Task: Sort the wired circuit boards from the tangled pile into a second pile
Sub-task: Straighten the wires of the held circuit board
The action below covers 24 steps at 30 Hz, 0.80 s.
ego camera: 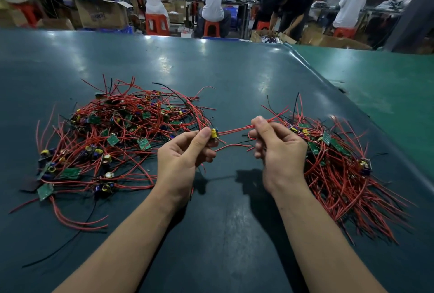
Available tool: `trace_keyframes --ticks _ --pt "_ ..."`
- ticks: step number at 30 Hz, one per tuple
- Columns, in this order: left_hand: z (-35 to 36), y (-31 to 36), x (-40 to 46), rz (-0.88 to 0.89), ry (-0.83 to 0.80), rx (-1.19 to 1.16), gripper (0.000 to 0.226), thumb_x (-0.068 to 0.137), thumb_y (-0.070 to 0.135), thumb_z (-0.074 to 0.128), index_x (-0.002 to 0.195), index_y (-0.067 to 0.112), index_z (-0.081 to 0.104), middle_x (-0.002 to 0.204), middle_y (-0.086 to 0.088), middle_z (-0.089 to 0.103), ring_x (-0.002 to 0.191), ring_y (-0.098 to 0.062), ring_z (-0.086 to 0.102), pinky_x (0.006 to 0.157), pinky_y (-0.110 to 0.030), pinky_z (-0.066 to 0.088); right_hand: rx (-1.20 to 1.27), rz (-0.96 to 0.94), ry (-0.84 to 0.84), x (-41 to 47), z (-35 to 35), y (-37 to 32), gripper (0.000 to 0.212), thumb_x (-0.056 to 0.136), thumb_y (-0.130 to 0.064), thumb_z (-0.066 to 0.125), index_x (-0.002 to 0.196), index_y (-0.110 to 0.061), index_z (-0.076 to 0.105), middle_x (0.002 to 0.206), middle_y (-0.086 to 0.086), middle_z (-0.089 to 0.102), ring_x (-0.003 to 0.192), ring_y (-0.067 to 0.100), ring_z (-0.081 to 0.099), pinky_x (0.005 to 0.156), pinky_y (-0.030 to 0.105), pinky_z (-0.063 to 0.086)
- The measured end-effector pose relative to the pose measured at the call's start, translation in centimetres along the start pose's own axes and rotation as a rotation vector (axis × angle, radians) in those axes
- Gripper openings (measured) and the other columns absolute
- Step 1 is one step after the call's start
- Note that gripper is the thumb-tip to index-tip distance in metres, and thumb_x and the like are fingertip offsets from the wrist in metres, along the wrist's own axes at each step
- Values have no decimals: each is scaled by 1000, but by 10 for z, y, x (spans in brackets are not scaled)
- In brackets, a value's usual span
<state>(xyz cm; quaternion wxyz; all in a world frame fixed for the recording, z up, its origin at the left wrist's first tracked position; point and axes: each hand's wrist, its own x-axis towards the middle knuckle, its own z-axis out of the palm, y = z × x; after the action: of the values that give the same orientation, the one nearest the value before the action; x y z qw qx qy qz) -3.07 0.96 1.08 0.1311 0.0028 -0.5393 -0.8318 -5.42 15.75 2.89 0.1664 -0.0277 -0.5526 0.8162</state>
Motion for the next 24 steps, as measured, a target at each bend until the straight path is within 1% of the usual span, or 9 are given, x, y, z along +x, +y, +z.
trace_keyframes --ticks 3,7,11,15,16,18,20,22,24 --pt "0 1 0 -9 10 -27 14 75 28 71 71 16 77 73 -8 72 49 -9 57 53 -17 48 55 -41 89 6 -5 -6 29 89 -8 70 60 -14 69 57 2 65 40 7 43 38 18 34" --pt "-1 3 1 -20 45 -91 14 75 24 70 70 12 75 71 -9 70 49 -10 55 55 -18 48 109 -84 165 9 -9 -11 18 90 -8 68 72 -6 69 56 2 64 40 7 43 38 18 34" --pt "1 4 -2 -11 39 -95 13 76 21 69 76 8 71 70 -9 70 49 -10 55 53 -18 48 132 -108 210 8 -9 -12 18 90 -9 69 73 -8 69 57 2 64 40 7 44 37 18 34" --pt "-7 7 6 16 188 -217 8 89 11 62 85 6 67 71 -6 70 53 -8 59 53 -16 49 216 -164 283 13 -15 -19 18 93 -12 66 76 -9 61 53 -2 59 38 7 41 36 17 31" --pt "-8 7 7 59 210 -180 6 91 10 61 88 8 66 72 -4 71 55 -9 62 55 -17 51 190 -177 263 11 -14 -19 18 93 -13 65 76 -9 60 53 -3 58 38 8 42 36 17 31" --pt "-8 4 5 243 228 52 6 90 9 65 95 13 66 77 1 72 63 -11 68 62 -20 54 68 -201 146 3 -8 -14 18 94 -14 65 77 -13 60 53 -4 58 37 8 43 37 17 33" --pt "-8 0 -2 512 201 377 16 88 11 72 102 17 68 88 0 73 77 -13 71 71 -24 55 -133 -227 -89 -12 2 -4 11 91 -18 68 81 -20 65 58 -4 63 41 6 47 38 18 37" --pt "-11 -3 -5 729 140 607 22 87 7 73 108 13 68 104 -4 70 95 -16 69 81 -31 55 -255 -239 -357 -24 10 6 7 88 -19 72 90 -25 72 69 -8 68 49 2 52 43 17 42" --pt "-15 -4 -4 824 104 720 26 85 1 70 110 8 69 114 -5 67 107 -18 65 84 -40 56 -372 -310 -483 -28 13 14 20 87 -16 73 107 -17 75 83 -10 70 59 1 57 53 18 45"
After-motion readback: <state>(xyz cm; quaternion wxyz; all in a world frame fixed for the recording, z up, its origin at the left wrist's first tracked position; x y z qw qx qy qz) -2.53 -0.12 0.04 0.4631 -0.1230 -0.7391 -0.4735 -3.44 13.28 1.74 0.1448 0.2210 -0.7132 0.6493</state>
